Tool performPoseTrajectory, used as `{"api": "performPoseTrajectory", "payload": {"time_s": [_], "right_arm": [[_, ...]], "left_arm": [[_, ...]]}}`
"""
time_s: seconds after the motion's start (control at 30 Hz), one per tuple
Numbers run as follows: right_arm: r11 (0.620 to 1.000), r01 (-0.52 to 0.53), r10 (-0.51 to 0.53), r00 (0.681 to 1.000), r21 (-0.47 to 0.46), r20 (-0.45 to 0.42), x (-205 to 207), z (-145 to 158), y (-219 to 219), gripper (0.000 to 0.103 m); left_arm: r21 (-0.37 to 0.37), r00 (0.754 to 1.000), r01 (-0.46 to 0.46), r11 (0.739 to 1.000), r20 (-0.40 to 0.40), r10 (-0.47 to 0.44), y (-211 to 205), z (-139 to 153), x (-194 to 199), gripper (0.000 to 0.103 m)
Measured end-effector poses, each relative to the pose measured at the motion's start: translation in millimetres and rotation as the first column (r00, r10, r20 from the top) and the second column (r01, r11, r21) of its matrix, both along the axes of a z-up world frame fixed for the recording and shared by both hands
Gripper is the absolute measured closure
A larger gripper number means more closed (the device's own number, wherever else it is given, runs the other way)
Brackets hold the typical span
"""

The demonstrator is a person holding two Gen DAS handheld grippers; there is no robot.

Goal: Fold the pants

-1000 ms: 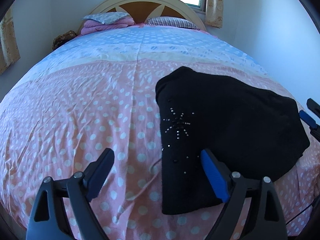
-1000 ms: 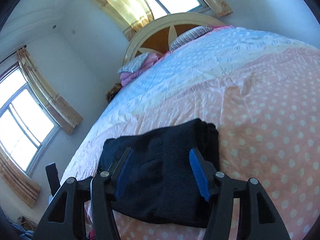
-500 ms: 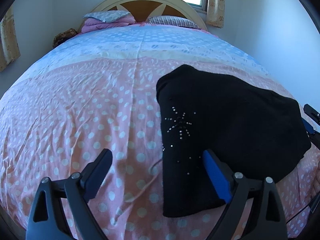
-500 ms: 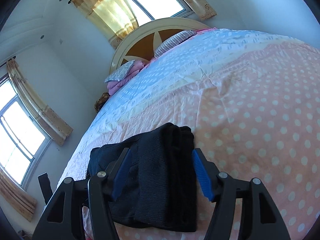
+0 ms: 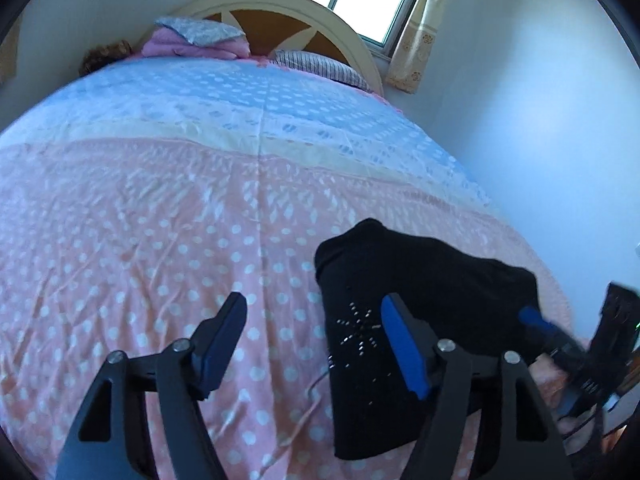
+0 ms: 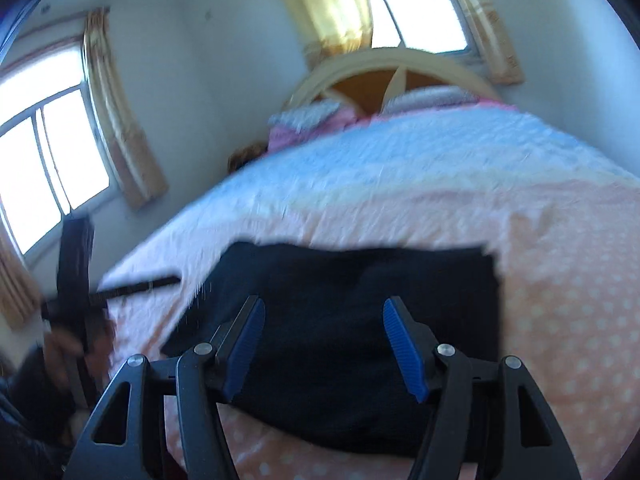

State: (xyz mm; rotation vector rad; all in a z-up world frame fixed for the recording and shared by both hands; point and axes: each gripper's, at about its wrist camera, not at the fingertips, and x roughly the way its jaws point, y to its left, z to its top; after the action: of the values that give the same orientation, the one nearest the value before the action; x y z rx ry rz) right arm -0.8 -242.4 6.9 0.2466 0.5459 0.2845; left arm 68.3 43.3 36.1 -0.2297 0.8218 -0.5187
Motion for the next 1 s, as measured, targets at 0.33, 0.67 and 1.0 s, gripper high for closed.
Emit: {"api": "performPoseTrajectory", "payload": {"time_s": [0.33,0.67,1.0], "right_arm": [[0.948,-0.045,0.027,0.998,-0.315,-0.061,8.7,-26.7,41.6,0.034],[0.952,-0.051,0.031,0.997,-0.301,-0.069,12.5,-28.9,36.3,0.033],[0.952,-0.056,0.039,0.997,-0.299,-0.064,12.5,-30.2,36.3,0.032]], "left_arm": [[-0.102,0.969,0.101,0.990,-0.215,-0.121,-52.1,-29.9,45.6,0.060],[-0.008,0.979,-0.086,0.996,-0.183,0.083,-48.9,-33.3,91.7,0.079],[0.018,0.997,-0.011,1.000,-0.074,0.012,-43.9,-7.6,56.9,0.077]]}}
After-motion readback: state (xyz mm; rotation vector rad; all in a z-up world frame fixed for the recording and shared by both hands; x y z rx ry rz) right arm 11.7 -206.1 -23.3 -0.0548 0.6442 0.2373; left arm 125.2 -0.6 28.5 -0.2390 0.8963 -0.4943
